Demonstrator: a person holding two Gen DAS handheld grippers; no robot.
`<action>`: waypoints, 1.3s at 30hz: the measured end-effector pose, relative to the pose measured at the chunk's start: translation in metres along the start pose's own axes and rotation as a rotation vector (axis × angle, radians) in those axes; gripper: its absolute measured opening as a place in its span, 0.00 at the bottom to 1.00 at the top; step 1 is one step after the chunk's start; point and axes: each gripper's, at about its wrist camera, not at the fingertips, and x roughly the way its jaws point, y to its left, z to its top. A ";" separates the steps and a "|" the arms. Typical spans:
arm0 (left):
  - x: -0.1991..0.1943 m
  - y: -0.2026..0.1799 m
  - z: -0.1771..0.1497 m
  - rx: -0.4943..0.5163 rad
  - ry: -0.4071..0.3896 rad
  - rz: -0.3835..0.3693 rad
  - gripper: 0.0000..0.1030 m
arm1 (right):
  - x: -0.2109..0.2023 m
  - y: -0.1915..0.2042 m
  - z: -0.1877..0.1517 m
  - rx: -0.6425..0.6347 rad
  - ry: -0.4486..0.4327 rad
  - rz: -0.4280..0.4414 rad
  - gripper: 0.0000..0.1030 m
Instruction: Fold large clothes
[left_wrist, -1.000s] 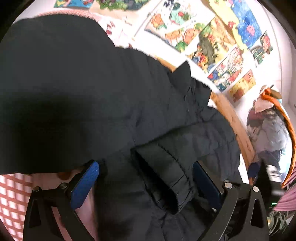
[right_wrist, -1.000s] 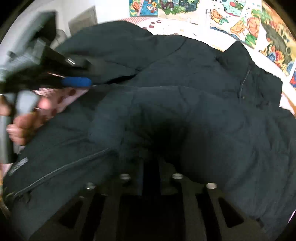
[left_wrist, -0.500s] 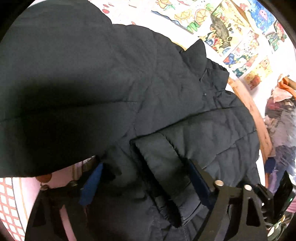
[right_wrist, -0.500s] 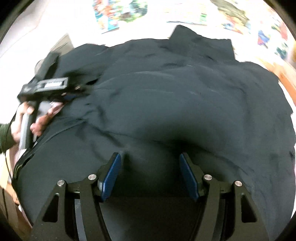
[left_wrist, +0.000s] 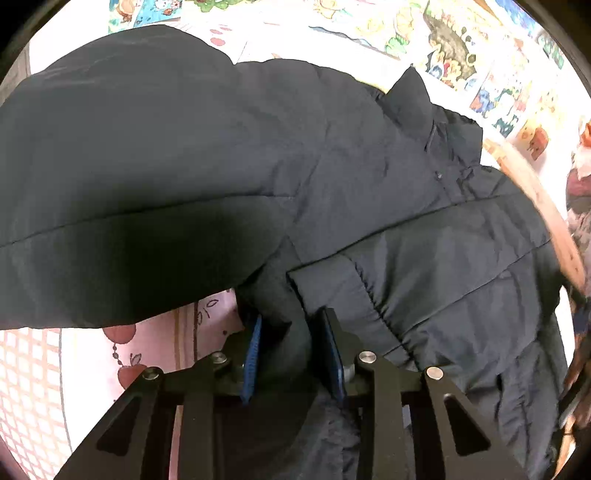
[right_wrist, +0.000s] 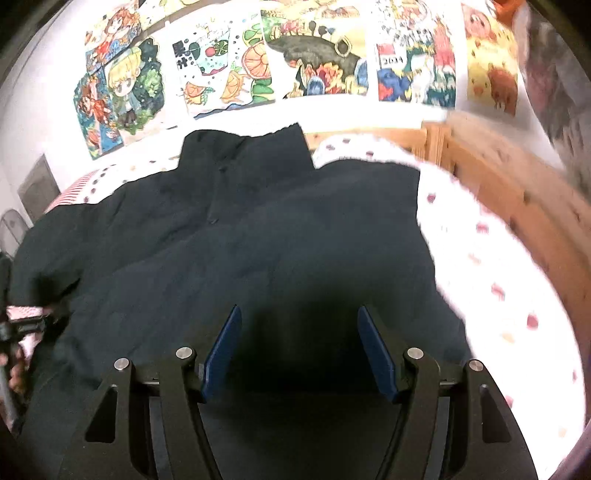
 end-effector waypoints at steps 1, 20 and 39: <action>0.001 -0.002 -0.001 0.016 -0.002 0.018 0.29 | 0.007 0.003 0.003 -0.037 0.016 -0.031 0.58; -0.037 0.041 -0.030 -0.148 -0.104 -0.113 0.79 | 0.062 0.014 -0.009 -0.121 0.130 -0.089 0.74; -0.136 0.223 -0.066 -0.793 -0.508 -0.074 0.86 | 0.009 0.162 -0.008 -0.330 0.057 0.279 0.78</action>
